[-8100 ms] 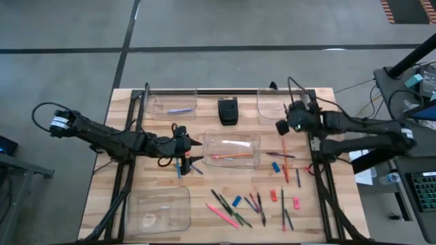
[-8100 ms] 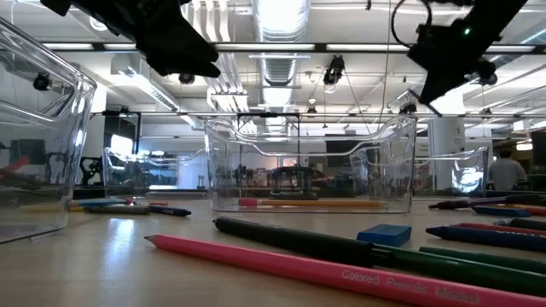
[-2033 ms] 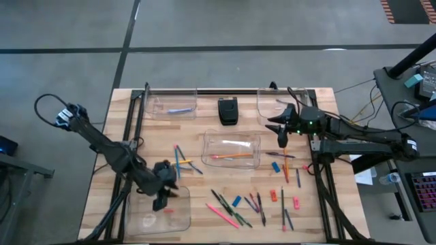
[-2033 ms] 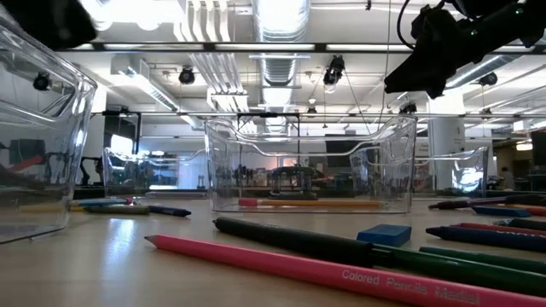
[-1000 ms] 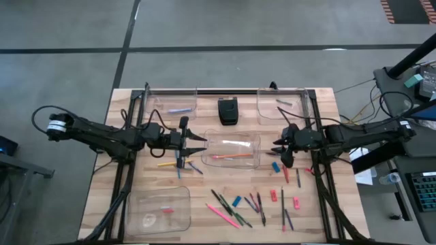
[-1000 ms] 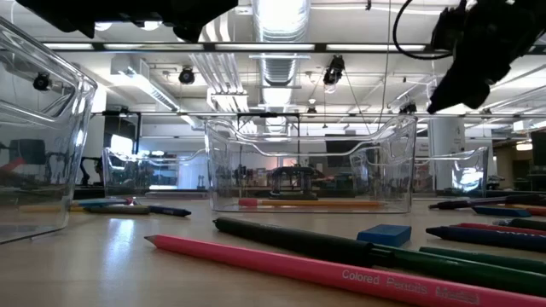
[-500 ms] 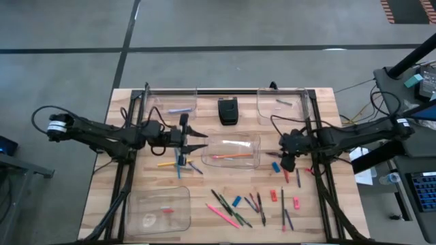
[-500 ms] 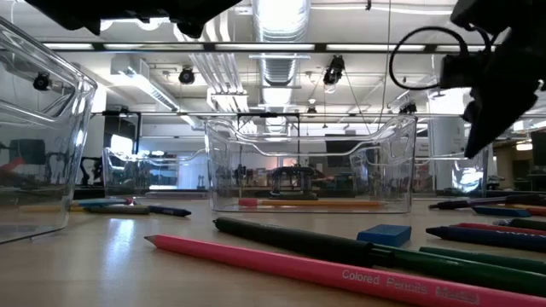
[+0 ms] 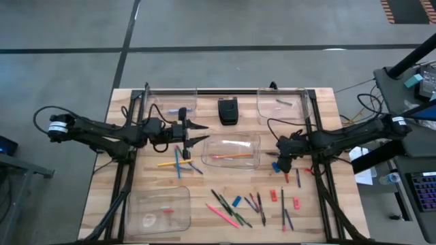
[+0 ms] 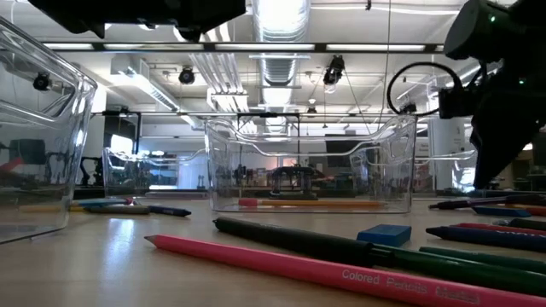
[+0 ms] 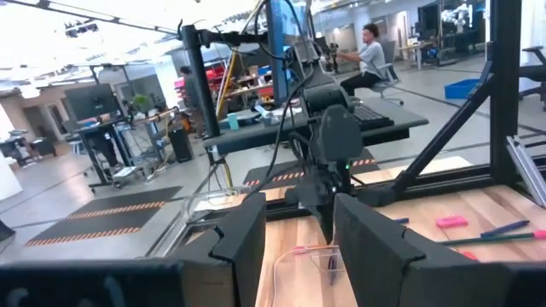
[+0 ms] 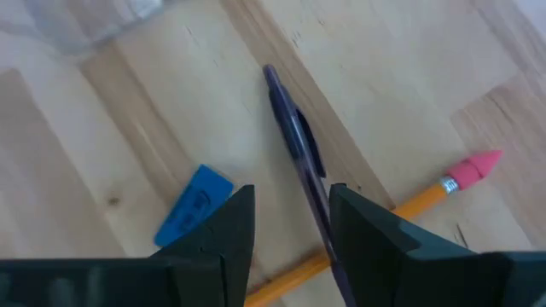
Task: Sort crayons/erasers/pens/pencils in bins
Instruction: Put the violet pen into the top left transparent bin
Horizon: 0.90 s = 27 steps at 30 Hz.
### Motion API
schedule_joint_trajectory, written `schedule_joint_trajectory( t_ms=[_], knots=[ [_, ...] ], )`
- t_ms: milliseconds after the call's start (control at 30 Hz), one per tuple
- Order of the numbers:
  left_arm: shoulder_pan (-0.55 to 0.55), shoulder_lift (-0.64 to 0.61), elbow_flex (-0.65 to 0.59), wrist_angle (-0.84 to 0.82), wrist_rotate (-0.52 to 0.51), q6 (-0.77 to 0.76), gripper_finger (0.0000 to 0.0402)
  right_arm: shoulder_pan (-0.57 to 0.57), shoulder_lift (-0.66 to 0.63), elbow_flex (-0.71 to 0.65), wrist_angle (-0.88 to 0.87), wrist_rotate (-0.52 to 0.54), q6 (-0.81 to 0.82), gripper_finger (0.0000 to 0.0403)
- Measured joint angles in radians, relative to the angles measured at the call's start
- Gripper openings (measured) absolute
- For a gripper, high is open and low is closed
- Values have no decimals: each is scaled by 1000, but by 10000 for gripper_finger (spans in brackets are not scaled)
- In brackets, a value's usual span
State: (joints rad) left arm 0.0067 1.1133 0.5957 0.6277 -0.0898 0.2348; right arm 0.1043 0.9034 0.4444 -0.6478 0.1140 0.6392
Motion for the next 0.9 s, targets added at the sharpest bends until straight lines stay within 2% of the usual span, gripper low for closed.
schedule_joint_trajectory(
  t_ms=[433,700,900],
  knots=[
    [0,0,0,-9,0,-16,127,-67,68,-22,6,-1,-32,144],
    [0,0,0,-23,0,-17,127,-85,74,-78,100,-11,-64,142],
    [0,0,-2,-35,0,-14,127,-85,80,-98,125,-12,-56,99]
  ],
)
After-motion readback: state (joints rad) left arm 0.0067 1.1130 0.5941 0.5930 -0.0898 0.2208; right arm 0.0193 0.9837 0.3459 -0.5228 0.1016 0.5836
